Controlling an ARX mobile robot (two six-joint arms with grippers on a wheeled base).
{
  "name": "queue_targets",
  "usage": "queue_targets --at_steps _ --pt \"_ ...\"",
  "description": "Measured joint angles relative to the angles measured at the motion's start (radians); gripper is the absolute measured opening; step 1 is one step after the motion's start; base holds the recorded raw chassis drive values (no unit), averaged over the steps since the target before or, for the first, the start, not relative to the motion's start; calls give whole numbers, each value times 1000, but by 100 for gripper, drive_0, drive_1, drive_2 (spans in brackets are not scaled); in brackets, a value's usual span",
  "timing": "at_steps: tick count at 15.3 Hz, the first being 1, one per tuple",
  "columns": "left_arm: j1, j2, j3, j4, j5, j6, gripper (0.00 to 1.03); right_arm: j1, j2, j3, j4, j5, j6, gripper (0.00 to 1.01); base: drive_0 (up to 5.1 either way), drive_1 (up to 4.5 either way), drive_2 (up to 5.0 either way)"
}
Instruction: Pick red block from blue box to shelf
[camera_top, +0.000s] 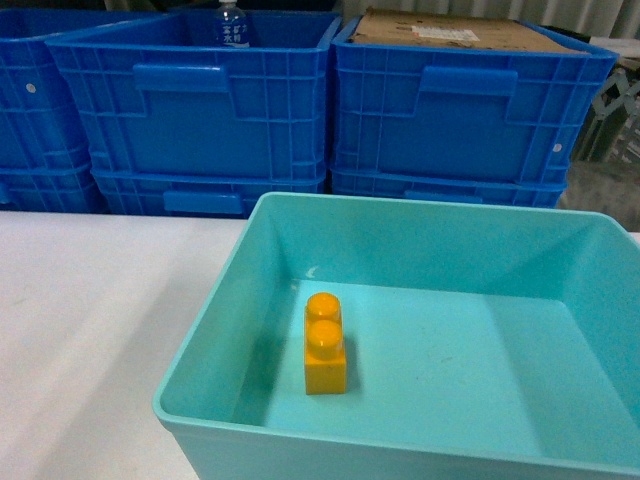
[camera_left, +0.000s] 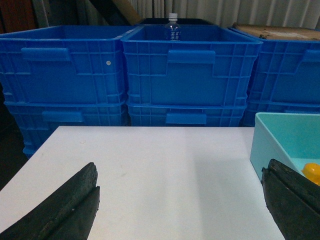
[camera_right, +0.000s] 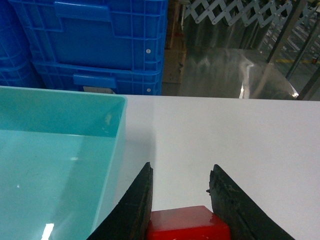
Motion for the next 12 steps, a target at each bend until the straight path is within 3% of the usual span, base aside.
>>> queue_targets --at_steps 8,12 --pt "0 0 0 0 0 0 98 0 0 0 -1 -2 0 28 -15 -15 -15" --pt "0 0 0 0 -2 0 98 0 0 0 0 -2 0 28 -184 -184 -184"
